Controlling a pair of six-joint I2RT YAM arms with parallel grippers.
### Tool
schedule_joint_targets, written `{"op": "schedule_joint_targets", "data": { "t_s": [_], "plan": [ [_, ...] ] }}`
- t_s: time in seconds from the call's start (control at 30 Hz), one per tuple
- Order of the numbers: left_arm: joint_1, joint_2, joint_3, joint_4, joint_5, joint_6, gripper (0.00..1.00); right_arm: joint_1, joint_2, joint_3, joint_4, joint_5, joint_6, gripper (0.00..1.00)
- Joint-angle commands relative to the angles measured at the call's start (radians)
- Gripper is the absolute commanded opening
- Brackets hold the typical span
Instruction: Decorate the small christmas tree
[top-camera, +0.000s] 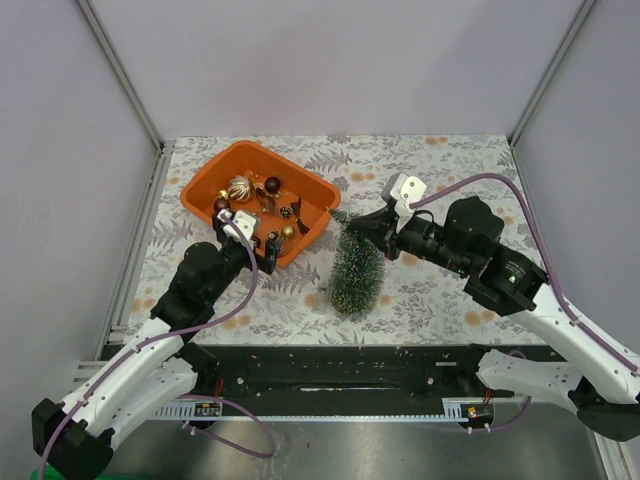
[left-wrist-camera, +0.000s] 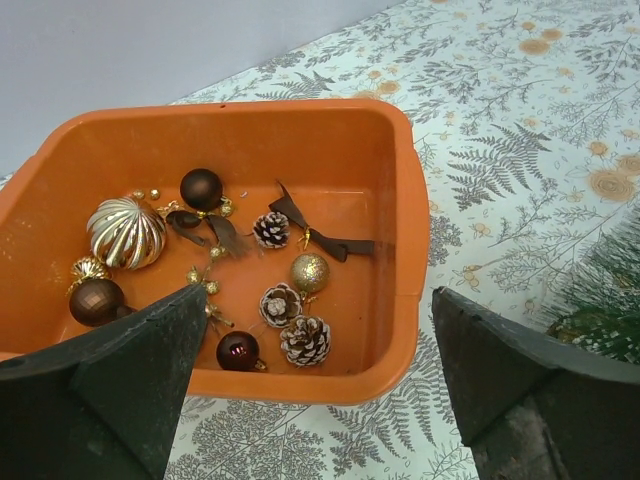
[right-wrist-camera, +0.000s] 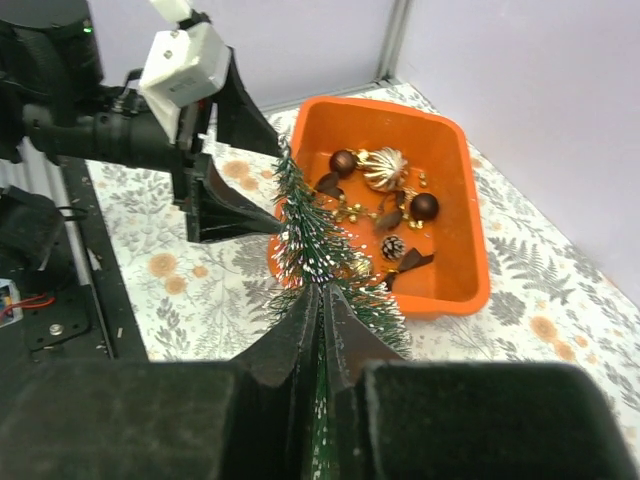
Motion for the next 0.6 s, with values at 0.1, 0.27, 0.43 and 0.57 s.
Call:
{"op": "schedule_joint_targets", "data": {
  "t_s": [0.1, 0.27, 0.43, 0.57],
  "plan": [
    [0.011, -0.022, 0.008, 0.055, 0.122, -0.023, 0.99, -0.003, 0.052, 0.081, -0.106, 0.07, -0.075, 0.08],
    [0.01, 0.012, -0.007, 0.098, 0.299, -0.017, 0.99, -0.003, 0.032, 0.033, -0.04, -0.016, -0.011, 0.08],
    [-0.016, 0.085, 0.014, 0.179, 0.259, -0.043, 0.99, -0.004, 0.009, -0.003, 0.03, -0.105, 0.068, 0.08],
    [-0.044, 0.187, 0.078, 0.232, 0.261, -0.032, 0.95, -0.004, 0.007, -0.02, 0.083, -0.162, 0.114, 0.08]
  ]
}}
